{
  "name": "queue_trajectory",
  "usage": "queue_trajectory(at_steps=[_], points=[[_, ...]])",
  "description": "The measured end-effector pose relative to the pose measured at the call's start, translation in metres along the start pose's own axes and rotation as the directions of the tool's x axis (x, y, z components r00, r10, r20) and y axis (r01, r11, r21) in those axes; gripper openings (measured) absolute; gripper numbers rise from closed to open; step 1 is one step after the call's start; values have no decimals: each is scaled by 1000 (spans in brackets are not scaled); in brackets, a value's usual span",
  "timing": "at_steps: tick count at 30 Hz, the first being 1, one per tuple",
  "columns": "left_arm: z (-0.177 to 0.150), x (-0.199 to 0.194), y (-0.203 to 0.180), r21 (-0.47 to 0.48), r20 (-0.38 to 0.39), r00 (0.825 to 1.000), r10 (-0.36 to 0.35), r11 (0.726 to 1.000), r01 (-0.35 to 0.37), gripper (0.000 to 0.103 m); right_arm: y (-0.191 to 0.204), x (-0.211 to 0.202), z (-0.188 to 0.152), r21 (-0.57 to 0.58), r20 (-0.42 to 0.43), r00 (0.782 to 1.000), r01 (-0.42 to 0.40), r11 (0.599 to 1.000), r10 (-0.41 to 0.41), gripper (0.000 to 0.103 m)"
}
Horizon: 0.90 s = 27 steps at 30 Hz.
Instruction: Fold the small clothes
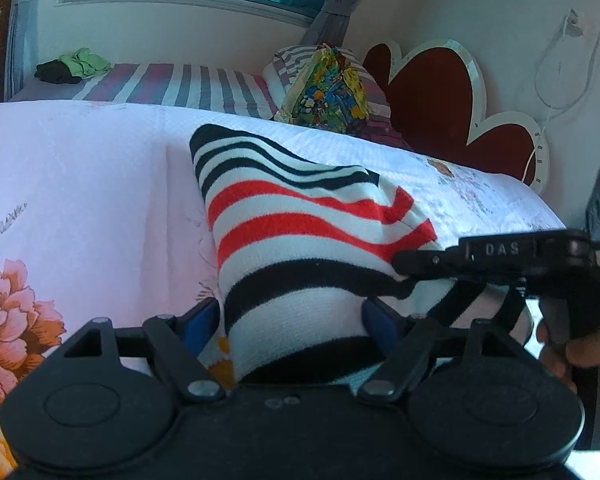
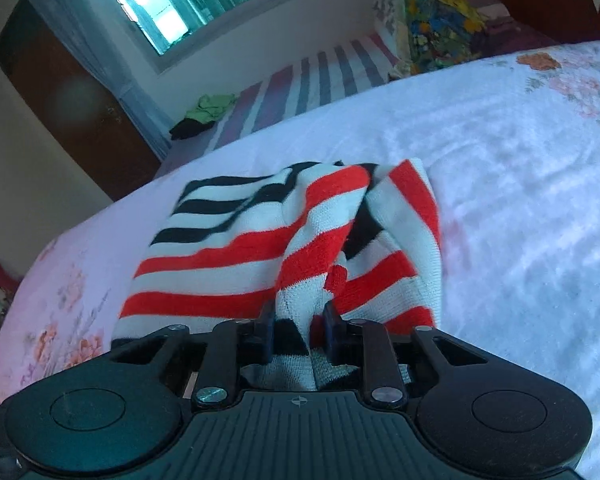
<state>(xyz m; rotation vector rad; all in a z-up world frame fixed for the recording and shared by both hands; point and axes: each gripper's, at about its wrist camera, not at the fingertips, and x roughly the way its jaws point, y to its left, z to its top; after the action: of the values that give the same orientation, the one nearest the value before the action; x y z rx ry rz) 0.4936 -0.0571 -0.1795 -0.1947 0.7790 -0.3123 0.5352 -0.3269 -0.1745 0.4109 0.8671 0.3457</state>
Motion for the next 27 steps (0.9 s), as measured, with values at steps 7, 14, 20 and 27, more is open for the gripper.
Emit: queue_trajectory(at_steps=[7, 14, 20, 27], points=[[10, -12, -9, -5, 31, 999, -33, 999, 33, 78, 9, -53, -4, -36, 208, 977, 51, 998, -43, 20], [-1, 15, -13, -26, -35, 999, -11, 1000, 10, 83, -22, -14, -15, -12, 76, 991, 114, 993, -113, 25], [2, 1, -7, -53, -49, 998, -25, 998, 23, 78, -12, -59, -21, -18, 110, 987, 116, 993, -113, 27], [-15, -13, -6, -30, -63, 998, -21, 999, 19, 81, -8, -78, -49, -47, 62, 987, 153, 987, -150, 27]])
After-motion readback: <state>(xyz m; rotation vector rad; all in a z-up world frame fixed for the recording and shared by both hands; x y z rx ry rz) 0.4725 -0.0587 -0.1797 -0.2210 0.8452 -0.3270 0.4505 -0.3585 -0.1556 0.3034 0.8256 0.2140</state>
